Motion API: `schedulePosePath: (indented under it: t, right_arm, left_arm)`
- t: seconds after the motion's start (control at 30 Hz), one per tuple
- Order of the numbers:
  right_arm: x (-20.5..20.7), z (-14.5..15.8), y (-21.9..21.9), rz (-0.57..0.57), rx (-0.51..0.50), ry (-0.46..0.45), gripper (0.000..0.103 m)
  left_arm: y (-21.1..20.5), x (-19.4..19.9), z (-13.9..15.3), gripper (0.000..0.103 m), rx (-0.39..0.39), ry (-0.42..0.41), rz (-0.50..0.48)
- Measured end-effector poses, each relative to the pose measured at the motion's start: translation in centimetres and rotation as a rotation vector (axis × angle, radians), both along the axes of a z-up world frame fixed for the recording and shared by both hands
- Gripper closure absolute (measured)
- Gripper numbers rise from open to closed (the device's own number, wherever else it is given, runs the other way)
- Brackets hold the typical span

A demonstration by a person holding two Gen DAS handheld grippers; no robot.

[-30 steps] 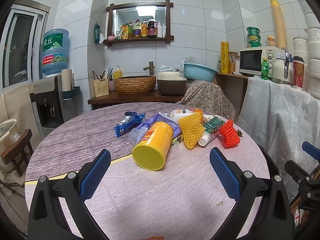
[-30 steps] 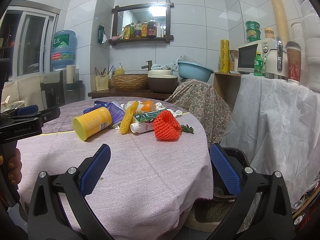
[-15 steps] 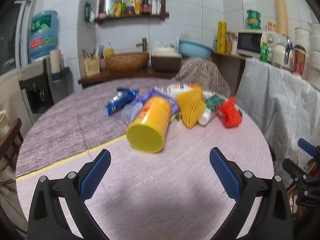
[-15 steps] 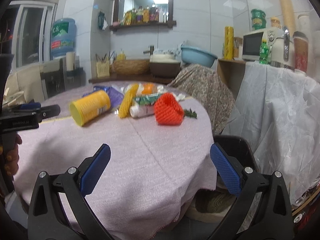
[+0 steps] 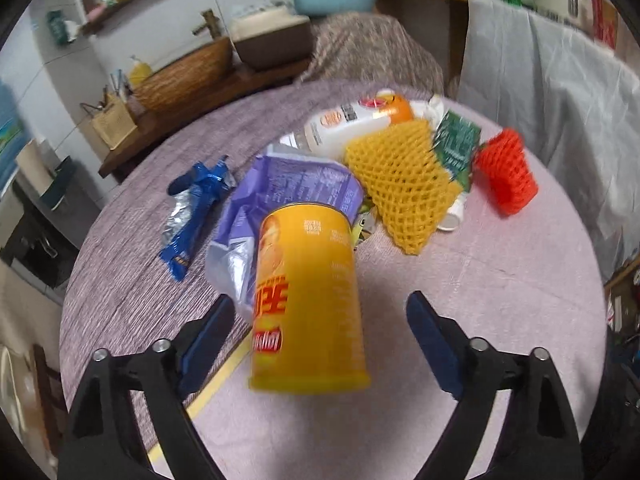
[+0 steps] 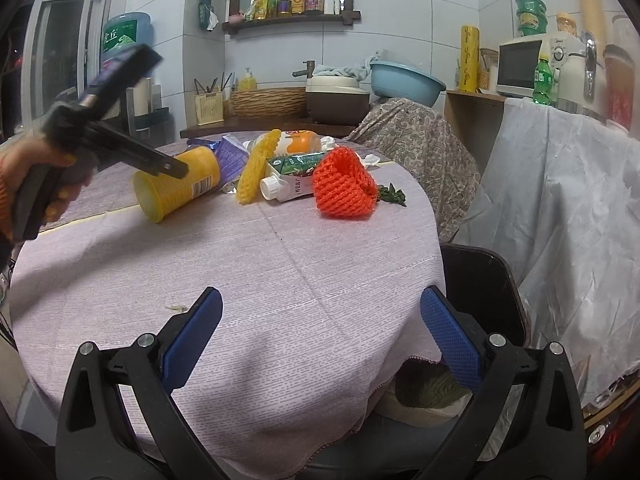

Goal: Collect trash
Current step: 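Grasp the yellow chip can with the left tool while the right tool grasps the orange foam net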

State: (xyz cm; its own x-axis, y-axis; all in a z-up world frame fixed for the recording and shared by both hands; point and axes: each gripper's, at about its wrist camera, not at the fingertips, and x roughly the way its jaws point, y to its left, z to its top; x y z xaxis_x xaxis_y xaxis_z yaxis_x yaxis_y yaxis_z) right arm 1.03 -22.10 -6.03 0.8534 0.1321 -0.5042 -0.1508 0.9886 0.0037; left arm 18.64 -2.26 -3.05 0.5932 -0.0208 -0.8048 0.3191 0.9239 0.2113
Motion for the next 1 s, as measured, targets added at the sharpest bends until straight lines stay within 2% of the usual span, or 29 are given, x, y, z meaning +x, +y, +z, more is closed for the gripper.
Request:
schedulePosePath:
  t: [0.07, 0.17, 0.23, 0.33, 0.43, 0.6, 0.63, 0.7, 0.93, 1.0]
  right_arm:
    - [0.1, 0.1, -0.1, -0.001, -0.001, 0.0, 0.005]
    - [0.4, 0.0, -0.1, -0.002, 0.0, 0.004, 0.005]
    - [0.8, 0.0, 0.0, -0.002, -0.001, 0.009, 0.005]
    - [1.9, 0.2, -0.2, 0.0, -0.001, 0.012, 0.005]
    - [4.2, 0.6, -0.5, 0.0, -0.004, 0.025, 0.005]
    - [10.2, 1.1, -1.4, 0.04, -0.015, 0.09, 0.006]
    - [11.4, 1.1, -1.4, 0.054, -0.013, 0.105, 0.008]
    - [14.0, 1.1, -1.1, 0.091, -0.024, 0.143, 0.025]
    - [18.4, 0.6, 0.9, 0.137, -0.133, 0.142, 0.048]
    - [18.9, 0.3, 1.3, 0.14, -0.164, 0.141, 0.062]
  left_arm:
    - [-0.5, 1.3, -1.0, 0.026, 0.035, 0.061, -0.011]
    - [-0.7, 2.2, -1.6, 0.032, 0.098, 0.09, -0.013]
    - [-0.7, 2.7, -1.9, 0.036, 0.114, 0.111, -0.017]
    - [-0.7, 3.7, -2.4, 0.036, 0.14, 0.155, -0.028]
    - [-0.3, 4.5, -2.6, 0.037, 0.129, 0.176, -0.03]
    - [0.2, 4.2, -2.2, 0.037, 0.086, 0.16, -0.031]
    - [0.2, 3.9, -2.1, 0.037, 0.081, 0.153, -0.031]
    - [0.3, 3.8, -2.1, 0.037, 0.064, 0.146, -0.03]
    - [2.1, 2.5, -1.7, 0.038, -0.062, 0.117, -0.002]
    - [2.7, 2.0, -1.6, 0.038, -0.102, 0.095, 0.01]
